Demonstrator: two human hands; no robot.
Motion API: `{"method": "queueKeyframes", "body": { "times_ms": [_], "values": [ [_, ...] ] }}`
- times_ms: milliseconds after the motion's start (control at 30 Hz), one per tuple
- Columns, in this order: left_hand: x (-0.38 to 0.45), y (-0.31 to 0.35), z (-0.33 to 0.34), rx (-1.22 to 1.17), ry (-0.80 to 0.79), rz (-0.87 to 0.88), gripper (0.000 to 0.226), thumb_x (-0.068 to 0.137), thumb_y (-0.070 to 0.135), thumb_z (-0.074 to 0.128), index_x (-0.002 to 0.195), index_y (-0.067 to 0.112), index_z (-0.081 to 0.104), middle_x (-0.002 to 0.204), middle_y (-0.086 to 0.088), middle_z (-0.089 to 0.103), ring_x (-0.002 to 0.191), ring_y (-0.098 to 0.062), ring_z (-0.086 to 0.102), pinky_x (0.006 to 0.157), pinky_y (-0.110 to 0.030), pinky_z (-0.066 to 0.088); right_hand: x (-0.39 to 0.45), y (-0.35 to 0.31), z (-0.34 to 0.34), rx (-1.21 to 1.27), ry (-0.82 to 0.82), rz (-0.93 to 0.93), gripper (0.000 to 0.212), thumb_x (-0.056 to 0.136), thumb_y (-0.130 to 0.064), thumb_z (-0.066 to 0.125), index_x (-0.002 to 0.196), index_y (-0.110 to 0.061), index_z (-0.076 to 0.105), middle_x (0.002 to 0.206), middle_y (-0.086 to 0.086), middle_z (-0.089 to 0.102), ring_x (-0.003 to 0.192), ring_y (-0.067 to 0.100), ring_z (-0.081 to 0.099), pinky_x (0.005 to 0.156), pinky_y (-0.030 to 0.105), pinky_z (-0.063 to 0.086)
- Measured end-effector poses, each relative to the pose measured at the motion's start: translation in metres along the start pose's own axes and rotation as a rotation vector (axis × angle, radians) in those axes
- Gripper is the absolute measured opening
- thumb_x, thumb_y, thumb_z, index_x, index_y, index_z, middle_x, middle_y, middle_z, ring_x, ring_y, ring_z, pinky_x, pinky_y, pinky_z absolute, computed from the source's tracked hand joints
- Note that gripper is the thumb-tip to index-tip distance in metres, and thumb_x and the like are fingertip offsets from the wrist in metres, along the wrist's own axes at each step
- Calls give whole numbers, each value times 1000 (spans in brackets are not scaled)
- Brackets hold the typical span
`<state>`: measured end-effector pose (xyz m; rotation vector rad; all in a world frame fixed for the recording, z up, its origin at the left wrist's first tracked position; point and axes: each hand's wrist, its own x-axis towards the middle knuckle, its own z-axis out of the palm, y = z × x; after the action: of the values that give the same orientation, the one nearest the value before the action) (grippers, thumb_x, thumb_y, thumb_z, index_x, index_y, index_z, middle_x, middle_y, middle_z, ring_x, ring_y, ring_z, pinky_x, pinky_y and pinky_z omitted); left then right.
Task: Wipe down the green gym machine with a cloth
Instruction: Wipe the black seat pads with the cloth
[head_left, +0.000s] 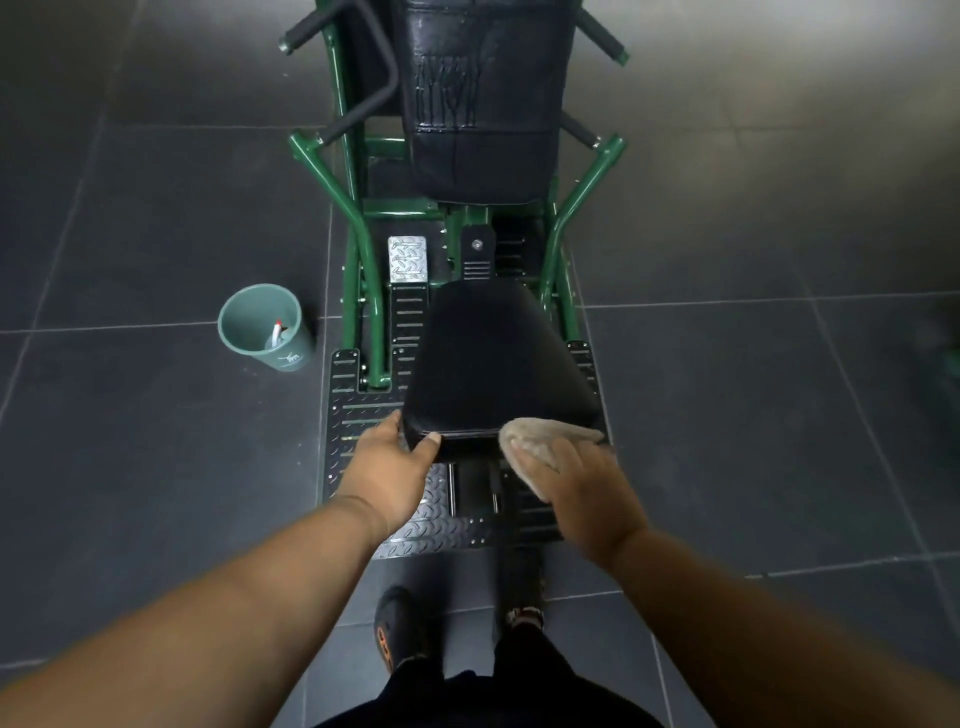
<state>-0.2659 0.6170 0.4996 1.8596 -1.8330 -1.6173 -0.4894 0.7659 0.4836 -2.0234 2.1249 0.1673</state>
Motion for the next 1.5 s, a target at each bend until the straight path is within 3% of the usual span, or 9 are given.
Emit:
{"method": "queueKeyframes", "body": {
  "times_ms": [133, 233, 467, 667, 833, 1133, 1233, 1400, 1500],
  "values": [
    [-1, 12, 11, 148, 37, -30, 65, 87, 62, 64, 146, 38, 48, 137, -3, 53, 123, -27, 60, 115, -47, 45, -3, 13, 17, 42, 62, -9, 84, 77, -1, 54, 159, -14, 39, 115, 11, 61, 93, 31, 60, 82, 49, 53],
    [7, 10, 15, 122, 53, -52, 63, 75, 71, 59, 131, 45, 51, 126, 4, 65, 115, -22, 66, 108, -48, 51, 12, -14, 24, -57, 98, -126, 78, 79, -16, 40, 157, -7, 39, 114, 13, 59, 90, 32, 56, 80, 47, 50],
    [9, 15, 11, 211, 52, -68, 64, 72, 73, 57, 129, 42, 53, 123, 3, 66, 112, -23, 67, 103, -48, 54, 17, -17, 28, -68, 185, -174, 85, 79, -20, 53, 161, -15, 33, 111, 7, 55, 89, 29, 52, 81, 45, 47],
    [-11, 41, 27, 462, 189, 45, 77, 99, 47, 62, 164, 22, 29, 163, -6, 35, 146, -34, 36, 125, -43, 30, -17, 53, 40, 99, 257, 17, 93, 73, -5, 56, 162, -17, 32, 115, 13, 58, 89, 32, 56, 75, 45, 50],
    [-10, 52, 51, 623, 173, 63, 81, 96, 71, 49, 165, 34, 27, 172, 0, 19, 151, -36, 20, 127, -43, 19, 3, 35, 27, 342, 281, 174, 81, 85, -22, 53, 163, -17, 31, 141, 18, 45, 115, 34, 54, 105, 46, 51],
    [-3, 59, 45, 752, 147, 67, 100, 80, 93, 45, 164, 42, 25, 172, 5, 20, 151, -36, 24, 125, -47, 27, 29, 15, 2, 1236, 335, 747, 65, 96, -57, 31, 159, -41, 36, 140, -20, 27, 115, 21, 63, 107, 41, 51],
    [-1, 62, 45, 767, 141, 51, 101, 80, 93, 46, 164, 42, 24, 172, 5, 20, 151, -35, 25, 125, -45, 27, 55, 43, 5, 1175, 232, 860, 51, 108, -36, 33, 155, -24, 48, 149, -5, 46, 135, 20, 51, 120, 37, 36],
    [3, 64, 41, 782, 134, 43, 101, 78, 94, 50, 163, 44, 28, 171, 6, 24, 149, -34, 30, 124, -45, 29, 105, 93, 17, 1299, -11, 797, 33, 105, -43, 44, 122, -29, 69, 110, -11, 71, 103, 15, 65, 106, 38, 48],
    [4, 66, 40, 771, 123, 36, 102, 76, 95, 50, 163, 44, 28, 170, 8, 25, 147, -32, 30, 124, -43, 30, 157, 120, 3, 1170, -199, 669, 39, 111, -31, 39, 131, -10, 65, 129, 18, 67, 117, 34, 63, 109, 46, 47]
  ]
}}
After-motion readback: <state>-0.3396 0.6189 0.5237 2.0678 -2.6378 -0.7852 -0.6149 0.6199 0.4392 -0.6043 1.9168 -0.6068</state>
